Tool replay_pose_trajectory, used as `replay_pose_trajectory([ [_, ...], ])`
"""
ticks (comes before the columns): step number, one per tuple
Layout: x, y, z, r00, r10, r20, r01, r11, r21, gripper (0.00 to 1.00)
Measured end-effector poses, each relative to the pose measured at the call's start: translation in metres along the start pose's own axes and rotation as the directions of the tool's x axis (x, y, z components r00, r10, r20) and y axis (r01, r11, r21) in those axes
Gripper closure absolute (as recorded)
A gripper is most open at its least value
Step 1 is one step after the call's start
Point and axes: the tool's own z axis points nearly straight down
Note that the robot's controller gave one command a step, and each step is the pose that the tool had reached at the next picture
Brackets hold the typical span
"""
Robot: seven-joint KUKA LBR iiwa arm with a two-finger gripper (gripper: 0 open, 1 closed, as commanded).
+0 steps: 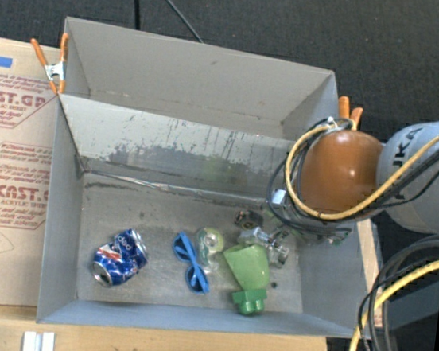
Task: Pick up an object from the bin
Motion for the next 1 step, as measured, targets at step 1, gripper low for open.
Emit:
replay_pose_trajectory([
  [1,-0.0228,-0.0192,-0.1561,0.881,-0.472,0.001,0.472,0.881,-0.017,1.00],
])
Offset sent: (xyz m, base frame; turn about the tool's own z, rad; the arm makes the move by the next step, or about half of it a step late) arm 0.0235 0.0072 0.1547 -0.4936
